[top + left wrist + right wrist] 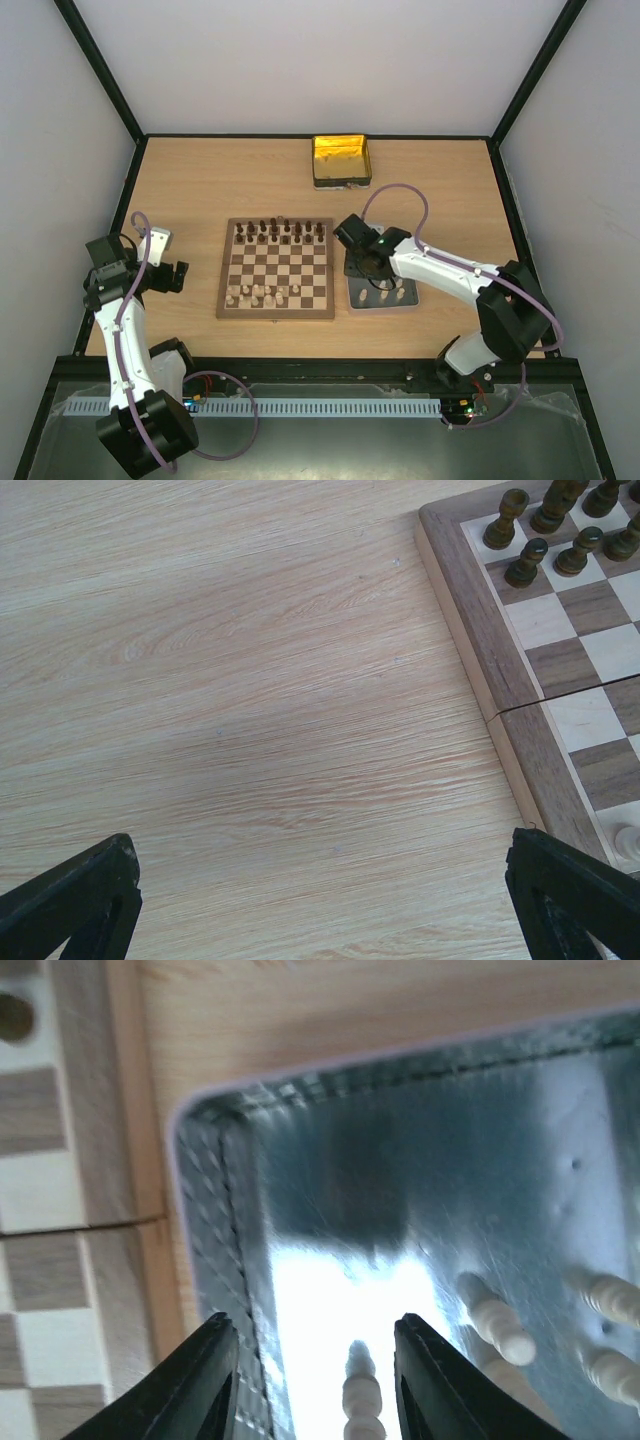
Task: Set up the chess pieces on the board
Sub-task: Pick up the chess piece from the storage box, then place the chess piece on the chessboard.
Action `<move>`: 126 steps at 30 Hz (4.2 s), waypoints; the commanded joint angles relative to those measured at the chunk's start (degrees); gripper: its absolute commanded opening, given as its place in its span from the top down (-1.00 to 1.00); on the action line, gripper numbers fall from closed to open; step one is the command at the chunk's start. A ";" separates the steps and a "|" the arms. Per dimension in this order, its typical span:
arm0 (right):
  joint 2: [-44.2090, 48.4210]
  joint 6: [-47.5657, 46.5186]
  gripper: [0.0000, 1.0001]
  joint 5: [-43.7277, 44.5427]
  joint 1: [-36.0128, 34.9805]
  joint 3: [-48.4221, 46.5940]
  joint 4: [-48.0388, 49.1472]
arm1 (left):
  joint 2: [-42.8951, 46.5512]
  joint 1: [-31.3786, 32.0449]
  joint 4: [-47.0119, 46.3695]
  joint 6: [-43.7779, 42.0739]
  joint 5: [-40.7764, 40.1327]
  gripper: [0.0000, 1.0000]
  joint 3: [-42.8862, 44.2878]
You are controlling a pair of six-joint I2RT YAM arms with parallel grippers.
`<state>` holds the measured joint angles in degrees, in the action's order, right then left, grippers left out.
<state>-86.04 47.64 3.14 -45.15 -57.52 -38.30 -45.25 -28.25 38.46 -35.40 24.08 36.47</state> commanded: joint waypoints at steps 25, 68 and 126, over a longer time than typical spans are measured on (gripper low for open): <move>5.60 1.71 0.28 -6.27 -0.48 11.64 4.95 | -0.96 0.30 0.36 -0.24 0.78 -0.98 -0.53; 3.74 2.34 0.72 -4.77 -4.82 11.37 2.85 | -0.44 0.17 0.45 -0.15 0.80 -0.98 -0.52; -16.91 2.95 0.81 -3.14 -22.44 -17.33 -0.84 | -0.68 0.21 0.41 -0.19 0.79 -0.98 -0.54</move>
<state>-102.00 50.46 -0.58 -67.11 -72.71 -39.51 -46.04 -28.14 38.48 -35.40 24.03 36.47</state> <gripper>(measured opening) 0.099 0.993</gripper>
